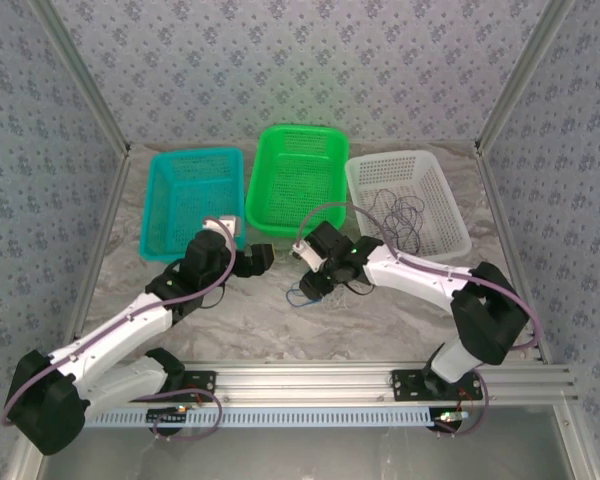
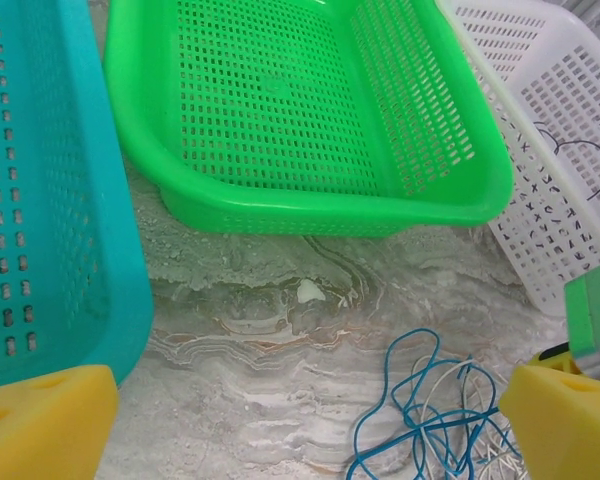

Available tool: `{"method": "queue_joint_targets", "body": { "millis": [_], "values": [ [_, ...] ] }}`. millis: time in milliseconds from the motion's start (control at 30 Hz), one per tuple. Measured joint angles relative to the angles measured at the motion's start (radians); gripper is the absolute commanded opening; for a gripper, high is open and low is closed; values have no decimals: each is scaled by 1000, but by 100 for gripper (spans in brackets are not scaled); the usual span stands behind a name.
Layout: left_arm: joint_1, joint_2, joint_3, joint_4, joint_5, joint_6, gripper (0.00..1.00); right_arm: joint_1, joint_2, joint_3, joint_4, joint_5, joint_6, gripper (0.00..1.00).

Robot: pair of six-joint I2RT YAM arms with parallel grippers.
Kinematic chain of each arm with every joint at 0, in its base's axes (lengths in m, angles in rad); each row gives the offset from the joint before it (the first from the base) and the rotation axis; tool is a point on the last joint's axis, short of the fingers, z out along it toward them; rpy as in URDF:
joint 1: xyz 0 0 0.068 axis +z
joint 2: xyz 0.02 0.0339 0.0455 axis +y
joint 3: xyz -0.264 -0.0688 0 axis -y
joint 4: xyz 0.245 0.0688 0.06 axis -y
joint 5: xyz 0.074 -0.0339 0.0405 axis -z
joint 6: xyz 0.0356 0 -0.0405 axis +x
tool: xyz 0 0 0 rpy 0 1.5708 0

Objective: Untangle the cables

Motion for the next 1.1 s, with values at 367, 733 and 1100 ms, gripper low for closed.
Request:
{"method": "queue_joint_targets", "body": {
  "millis": [367, 733, 1100],
  "values": [
    [0, -18, -10, -1, -3, 0, 100, 9, 64, 23, -2, 46, -34, 0],
    [0, -33, -26, 4, -10, -1, 99, -26, -192, 27, -16, -70, -21, 0],
    [2, -60, -88, 128, 47, -10, 99, -133, -447, 47, -1, -246, 34, 0]
  ]
}}
